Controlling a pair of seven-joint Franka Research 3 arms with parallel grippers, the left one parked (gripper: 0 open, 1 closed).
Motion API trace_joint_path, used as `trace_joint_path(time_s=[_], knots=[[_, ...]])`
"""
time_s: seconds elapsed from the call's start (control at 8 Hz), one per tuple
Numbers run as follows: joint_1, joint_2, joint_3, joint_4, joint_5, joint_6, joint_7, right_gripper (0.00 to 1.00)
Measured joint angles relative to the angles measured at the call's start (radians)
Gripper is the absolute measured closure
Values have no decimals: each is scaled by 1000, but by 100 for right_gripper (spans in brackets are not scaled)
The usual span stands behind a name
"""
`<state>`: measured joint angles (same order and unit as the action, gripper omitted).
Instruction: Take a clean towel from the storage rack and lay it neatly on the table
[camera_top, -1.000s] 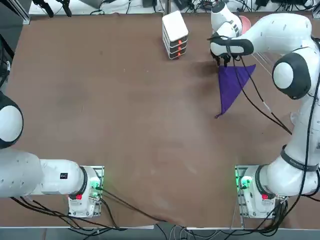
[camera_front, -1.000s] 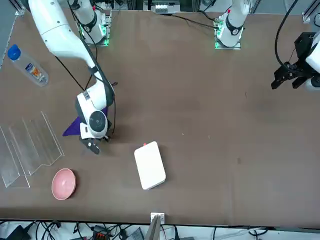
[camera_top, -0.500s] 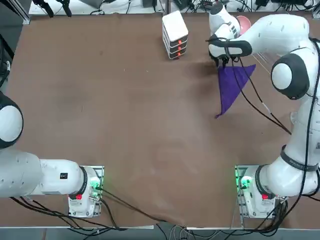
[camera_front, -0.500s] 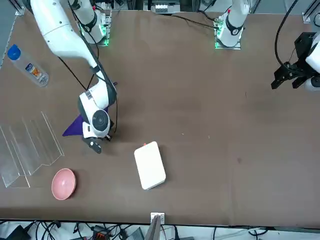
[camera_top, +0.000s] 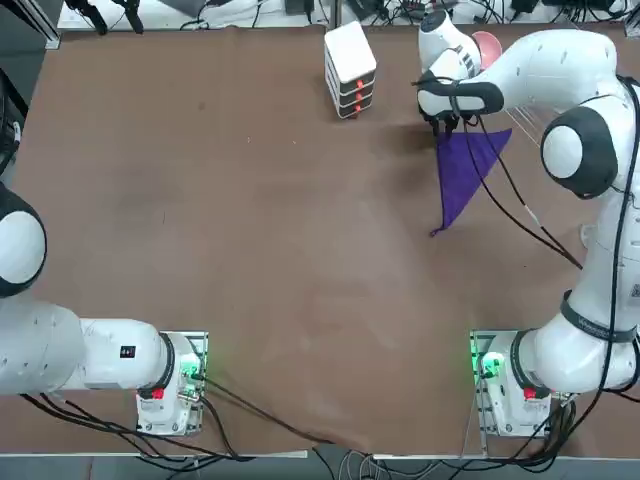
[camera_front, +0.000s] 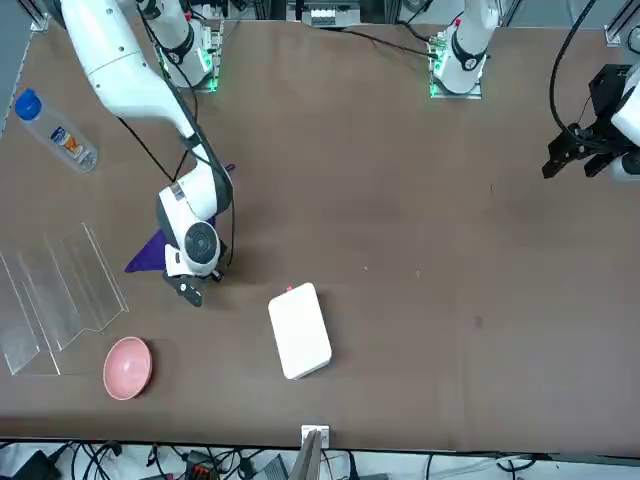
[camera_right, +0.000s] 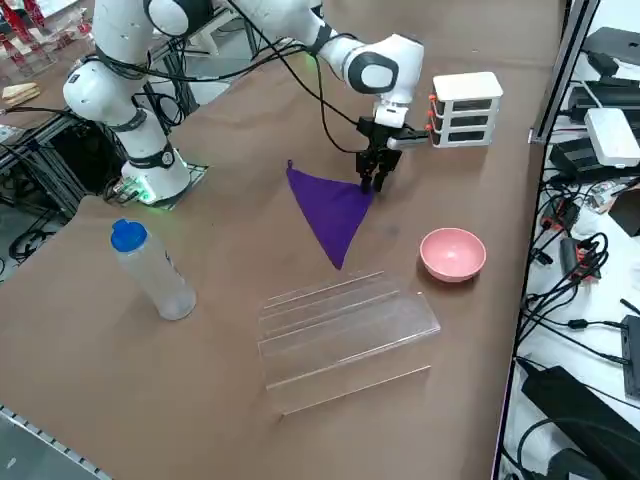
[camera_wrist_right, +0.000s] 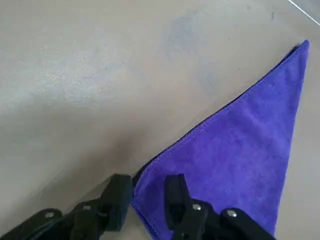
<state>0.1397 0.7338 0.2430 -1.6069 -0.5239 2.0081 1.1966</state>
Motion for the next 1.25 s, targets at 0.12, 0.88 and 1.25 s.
trace_joint_path(time_s=[0.12, 0.88, 1.25], knots=[[0, 0, 0, 0, -1, 0, 0, 59], [-2, 1, 0, 0, -3, 0, 0, 98], [-3, -1, 0, 5, -6, -2, -2, 98]])
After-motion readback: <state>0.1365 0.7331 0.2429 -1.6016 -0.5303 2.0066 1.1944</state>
